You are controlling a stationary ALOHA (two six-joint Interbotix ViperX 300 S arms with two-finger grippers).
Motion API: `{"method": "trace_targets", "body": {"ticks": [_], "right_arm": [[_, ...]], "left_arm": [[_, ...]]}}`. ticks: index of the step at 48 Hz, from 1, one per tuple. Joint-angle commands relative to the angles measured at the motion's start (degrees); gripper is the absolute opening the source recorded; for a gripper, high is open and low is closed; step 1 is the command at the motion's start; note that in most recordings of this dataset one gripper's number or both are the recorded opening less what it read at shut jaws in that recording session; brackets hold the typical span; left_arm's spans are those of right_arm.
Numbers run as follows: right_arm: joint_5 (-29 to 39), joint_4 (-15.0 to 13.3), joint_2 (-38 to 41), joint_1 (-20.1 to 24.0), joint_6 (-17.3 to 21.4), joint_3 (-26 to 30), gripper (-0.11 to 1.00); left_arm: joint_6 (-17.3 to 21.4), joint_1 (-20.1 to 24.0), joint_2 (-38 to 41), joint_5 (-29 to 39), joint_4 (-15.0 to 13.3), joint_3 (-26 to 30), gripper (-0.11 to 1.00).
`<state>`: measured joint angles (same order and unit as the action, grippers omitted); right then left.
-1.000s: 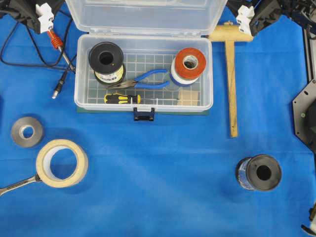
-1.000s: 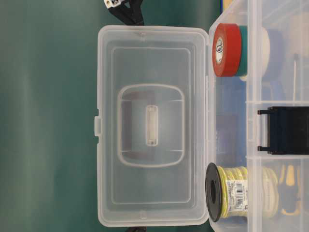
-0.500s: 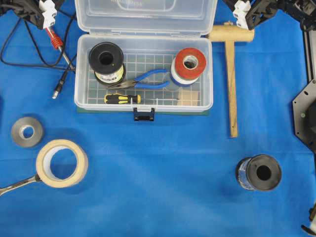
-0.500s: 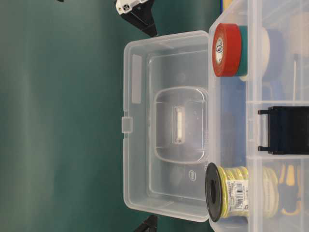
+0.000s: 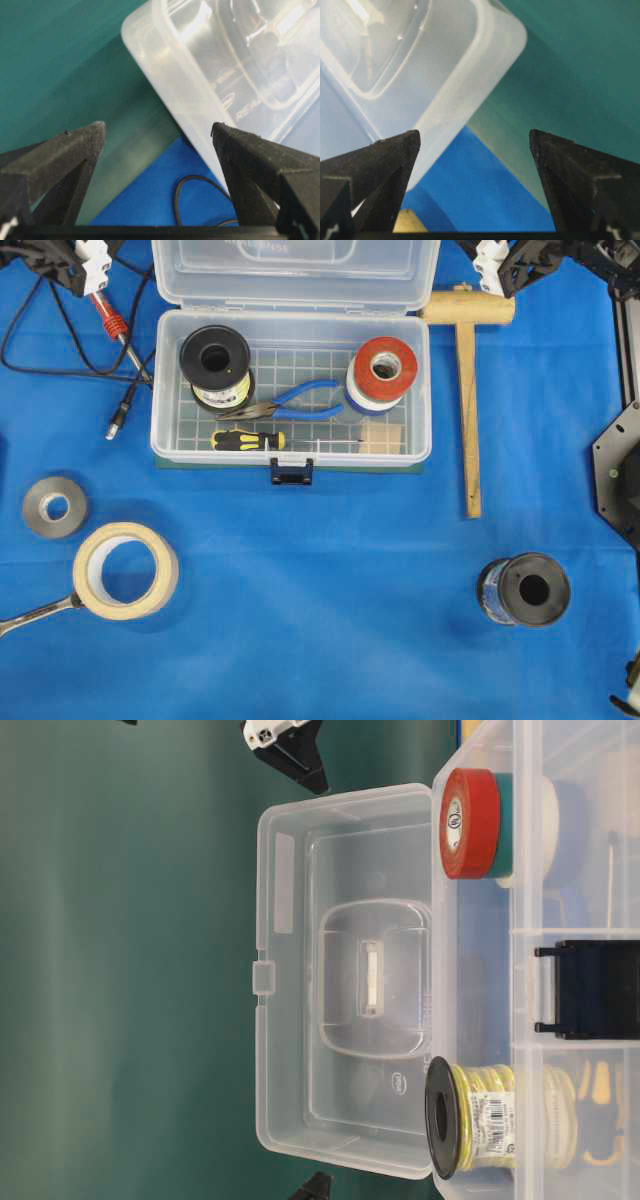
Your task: Open the tool box with both arms.
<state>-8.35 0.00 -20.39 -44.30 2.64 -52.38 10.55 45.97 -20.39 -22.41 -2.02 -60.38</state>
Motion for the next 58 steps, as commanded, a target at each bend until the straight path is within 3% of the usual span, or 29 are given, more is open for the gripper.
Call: {"method": "trace_targets", "body": {"ticks": [1,17,33,43,58], "right_arm": [[0.00,-0.09,-2.02,-0.70,0.00,-0.18,0.87],[1.76,-0.18,-9.40,-2.72,0.00,-4.75,0.87],[2.99,0.09,-10.63,-1.58,0.79,-5.45,0.87],[6.59,0.26,-13.80,6.06,1.05,-7.03,0.87],[14.41,0.53,-20.30,23.99,1.05,-8.53,0.87]], "left_arm": [[0.00,1.05,-1.76,0.26,0.09,-0.35,0.93],[0.00,3.08,-6.68,0.35,0.18,-3.96,0.93],[-1.58,1.76,-7.91,1.32,0.09,-4.75,0.93],[-2.20,-5.62,-12.39,4.39,0.18,-7.29,0.93],[-2.37,-22.15,-22.50,12.39,0.09,-10.63,0.93]]}}
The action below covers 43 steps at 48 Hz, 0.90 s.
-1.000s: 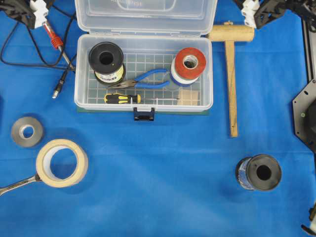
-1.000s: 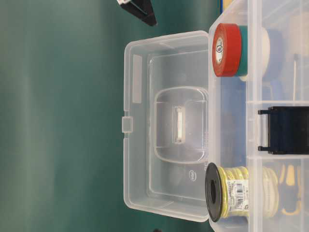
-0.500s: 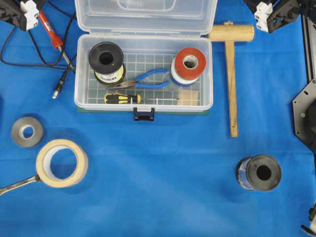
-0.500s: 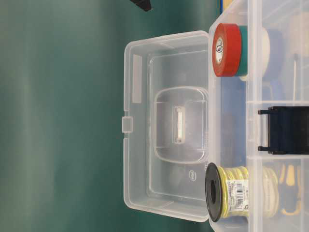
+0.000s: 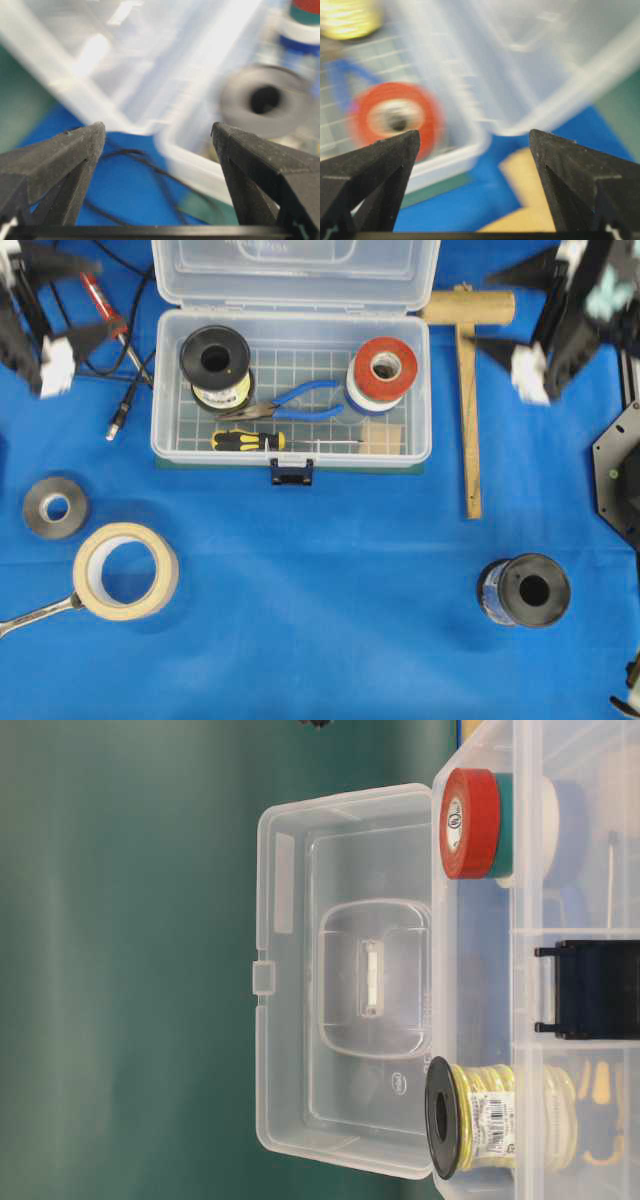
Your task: Open the tool box with both arms.
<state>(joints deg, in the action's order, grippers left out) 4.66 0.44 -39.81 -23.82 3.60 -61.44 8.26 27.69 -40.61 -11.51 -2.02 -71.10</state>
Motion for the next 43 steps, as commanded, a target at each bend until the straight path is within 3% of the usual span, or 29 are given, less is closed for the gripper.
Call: {"method": "trace_targets", "body": {"ticks": [1,10,18,30,43], "right_arm": [[1.93,0.09,-1.14,4.57,0.09,0.53,0.87],[4.75,0.09,-0.97,14.41,0.09,0.53,0.87],[5.98,0.09,1.05,20.57,0.09,0.70,0.87],[7.12,-0.18,2.11,21.36,-0.35,0.79,0.87],[15.12,-0.18,-8.53,21.27,-0.09,-1.41,0.87]], "left_arm": [[-0.09,-5.01,-2.90,2.02,0.18,0.00,0.93],[-0.09,-14.68,-7.12,6.68,0.09,-0.35,0.92],[-0.09,-21.88,-8.26,10.72,0.00,-0.35,0.92],[-0.44,-23.20,-9.23,11.51,-0.09,-0.35,0.92],[-1.49,-25.05,-16.52,18.46,-0.35,-0.79,0.91]]}}
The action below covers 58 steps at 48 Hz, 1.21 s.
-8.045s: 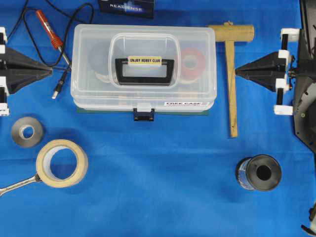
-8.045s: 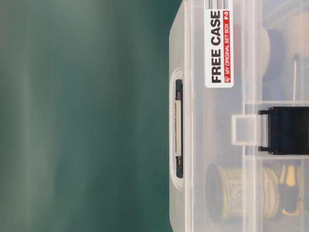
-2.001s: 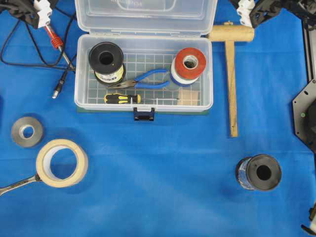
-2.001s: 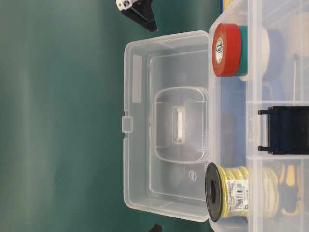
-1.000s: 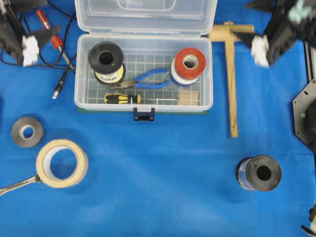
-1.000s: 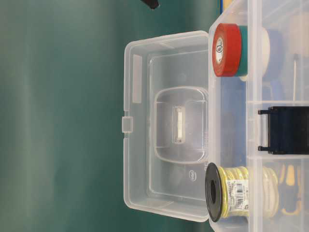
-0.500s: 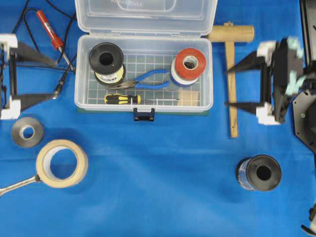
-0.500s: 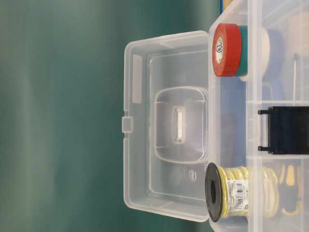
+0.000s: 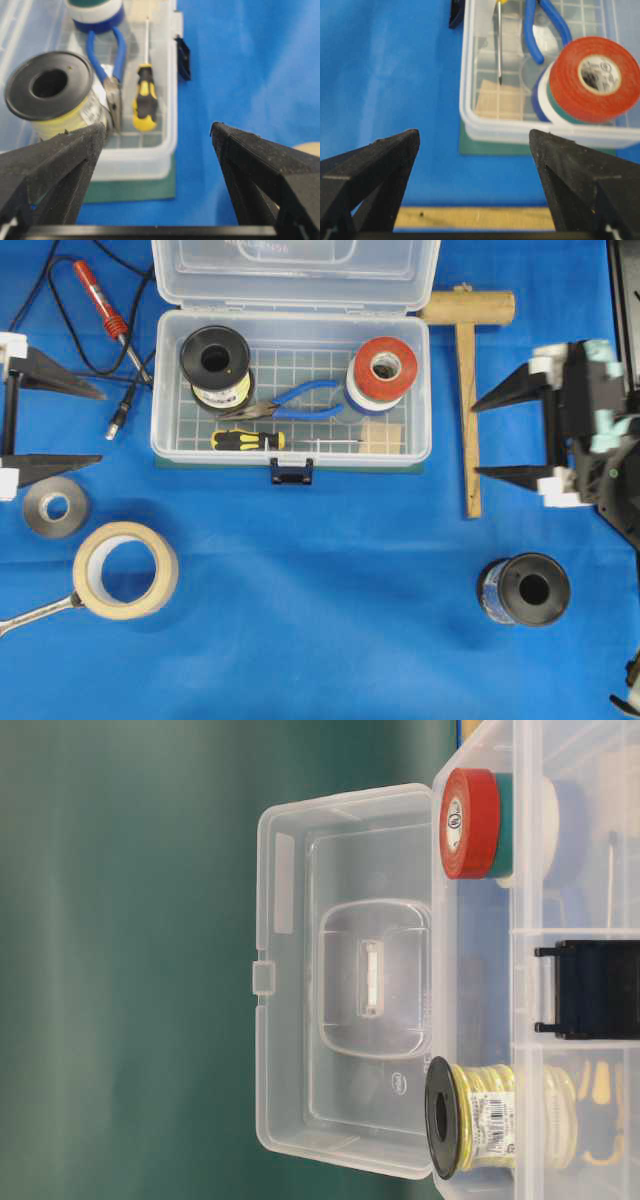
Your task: Open the tool box with both arms.
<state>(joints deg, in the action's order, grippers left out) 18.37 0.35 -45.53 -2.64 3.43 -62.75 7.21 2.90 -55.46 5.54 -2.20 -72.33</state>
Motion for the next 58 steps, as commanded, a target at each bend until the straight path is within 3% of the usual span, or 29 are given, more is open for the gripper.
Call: {"method": "trace_targets", "body": {"ticks": [1,15,58], "right_arm": [[1.85,-0.09,-3.78,0.18,0.09,-0.35,0.87],[2.20,0.26,-13.27,0.18,0.62,-5.89,0.87],[0.62,0.09,-12.30,0.09,2.02,-6.86,0.87]], "left_arm": [[-0.53,-0.26,-2.29,1.76,-0.18,0.26,0.91],[-1.76,-0.26,-8.79,2.72,-0.18,-3.78,0.91],[-1.93,-0.26,-9.93,1.41,-0.18,-5.63,0.91]]}}
